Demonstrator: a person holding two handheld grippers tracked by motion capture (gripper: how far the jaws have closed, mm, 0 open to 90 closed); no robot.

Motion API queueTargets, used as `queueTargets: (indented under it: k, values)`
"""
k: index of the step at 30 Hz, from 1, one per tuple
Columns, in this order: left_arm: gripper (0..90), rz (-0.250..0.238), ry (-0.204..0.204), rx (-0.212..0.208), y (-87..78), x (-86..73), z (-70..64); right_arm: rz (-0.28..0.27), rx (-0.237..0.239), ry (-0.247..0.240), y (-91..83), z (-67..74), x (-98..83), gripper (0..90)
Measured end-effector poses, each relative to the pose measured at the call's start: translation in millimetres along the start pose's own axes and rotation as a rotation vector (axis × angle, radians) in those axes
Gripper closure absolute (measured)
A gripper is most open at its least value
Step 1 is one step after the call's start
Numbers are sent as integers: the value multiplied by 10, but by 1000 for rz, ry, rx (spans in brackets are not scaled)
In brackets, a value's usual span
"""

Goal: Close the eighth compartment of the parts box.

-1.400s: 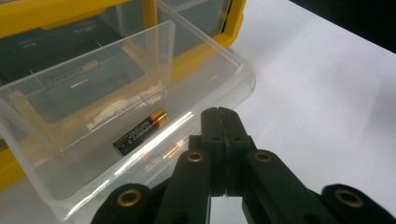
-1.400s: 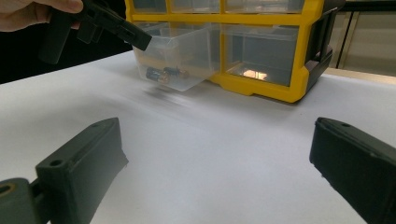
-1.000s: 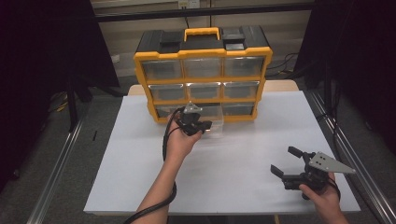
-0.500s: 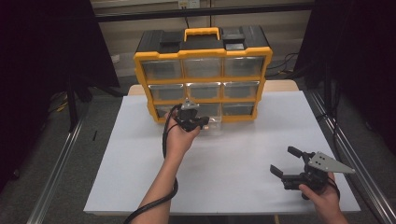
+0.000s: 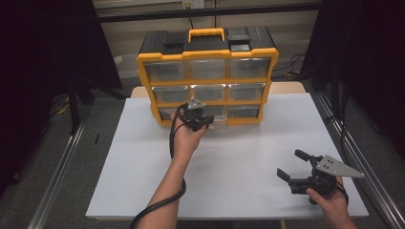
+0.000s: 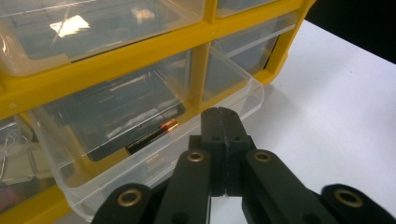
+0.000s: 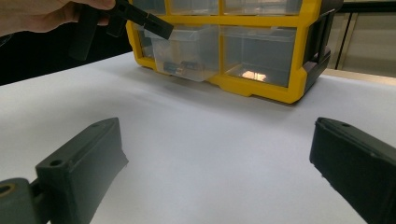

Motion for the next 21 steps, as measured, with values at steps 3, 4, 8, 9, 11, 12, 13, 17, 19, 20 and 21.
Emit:
queueTargets:
  k: [3,4,8,9,11,12,13,17,19,20,21]
  values:
    - [900,1,1,14,4,7,10,1,2,-1,-2,-3,0,21]
    - [900,-3,-3,16,11,7,9,-1,0,0,-1,0,0,21]
    - [900,-14,-6,10,34,14,27,2,-1,1,-2,0,-1,21]
    - [900,-22,-10,11,45,18,27,2,-1,2,-1,1,-1,21]
    - [900,-13,-4,18,47,27,32,0,1,1,0,3,0,21]
    - [900,-20,-4,12,60,30,37,-1,1,0,-1,2,-1,21]
    - [900,-22,-4,16,65,31,40,2,4,0,-4,-2,-1,21]
    - [900,-22,3,46,82,29,34,1,-1,3,-4,-7,-3,21]
    - [900,-26,2,46,97,20,33,2,4,-1,-6,-5,-2,21]
    - [900,-32,0,44,102,15,35,1,1,1,-5,-6,-2,21]
    - [900,-32,-1,53,103,15,35,1,-1,1,-6,-7,-2,21]
Point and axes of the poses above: each handheld gripper's, and its own axes: y roughly forward along the jaws, x roughly out of its top, z roughly to its left, the point moved 1 cm from there along y, roughly forward along the jaws, and after that the axes turned 8 degrees about -y, right-handed, at the moved point
